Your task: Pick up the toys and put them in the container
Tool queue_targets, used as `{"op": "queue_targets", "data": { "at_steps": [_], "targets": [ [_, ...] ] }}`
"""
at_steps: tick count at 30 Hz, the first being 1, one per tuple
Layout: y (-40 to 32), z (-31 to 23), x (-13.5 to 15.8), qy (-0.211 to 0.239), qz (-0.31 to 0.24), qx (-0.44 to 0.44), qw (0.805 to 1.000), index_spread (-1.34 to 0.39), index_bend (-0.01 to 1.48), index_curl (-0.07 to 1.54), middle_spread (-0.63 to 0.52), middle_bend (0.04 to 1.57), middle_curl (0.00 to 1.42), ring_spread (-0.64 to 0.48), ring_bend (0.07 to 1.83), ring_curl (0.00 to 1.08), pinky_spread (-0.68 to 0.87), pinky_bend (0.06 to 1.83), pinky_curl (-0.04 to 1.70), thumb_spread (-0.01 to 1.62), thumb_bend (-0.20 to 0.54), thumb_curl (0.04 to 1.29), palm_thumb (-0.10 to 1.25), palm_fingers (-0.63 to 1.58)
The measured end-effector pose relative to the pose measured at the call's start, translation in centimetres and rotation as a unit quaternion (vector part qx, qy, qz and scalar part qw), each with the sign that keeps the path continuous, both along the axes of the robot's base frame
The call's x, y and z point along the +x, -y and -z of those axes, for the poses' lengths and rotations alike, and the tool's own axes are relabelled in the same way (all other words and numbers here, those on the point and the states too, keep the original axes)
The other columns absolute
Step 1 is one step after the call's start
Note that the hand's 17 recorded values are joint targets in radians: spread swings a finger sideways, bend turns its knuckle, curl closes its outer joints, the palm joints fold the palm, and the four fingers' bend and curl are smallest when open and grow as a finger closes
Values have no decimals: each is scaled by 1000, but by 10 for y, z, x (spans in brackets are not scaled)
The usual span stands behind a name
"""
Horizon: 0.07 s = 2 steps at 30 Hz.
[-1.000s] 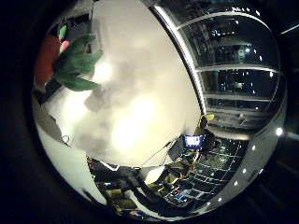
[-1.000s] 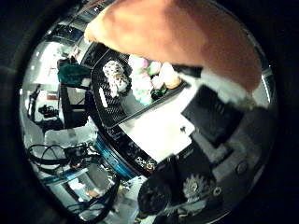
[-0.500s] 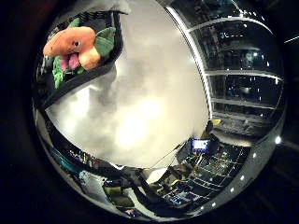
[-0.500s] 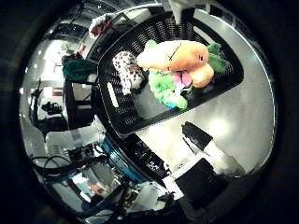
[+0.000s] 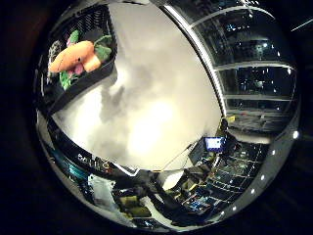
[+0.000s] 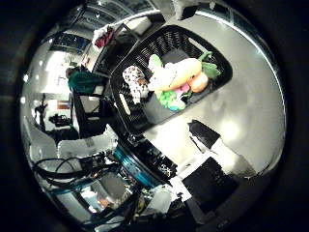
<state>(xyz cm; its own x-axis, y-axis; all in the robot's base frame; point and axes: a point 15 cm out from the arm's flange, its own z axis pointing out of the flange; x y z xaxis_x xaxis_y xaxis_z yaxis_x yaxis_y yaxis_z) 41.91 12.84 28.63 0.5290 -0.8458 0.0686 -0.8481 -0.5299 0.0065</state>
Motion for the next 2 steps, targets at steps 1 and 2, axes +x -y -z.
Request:
{"op": "queue_targets", "data": {
  "at_steps": [1,2],
  "targets": [
    [8,-4,-5,-7,8,-2,1000,-529,199,363,-32,179,306,170,331,244,430,577,256,980,-23,451,911,126],
    [15,-7,-10,-14,14,-5,1000,-531,198,362,-31,177,304,171,327,243,429,571,254,984,-23,449,909,129]
  ]
}}
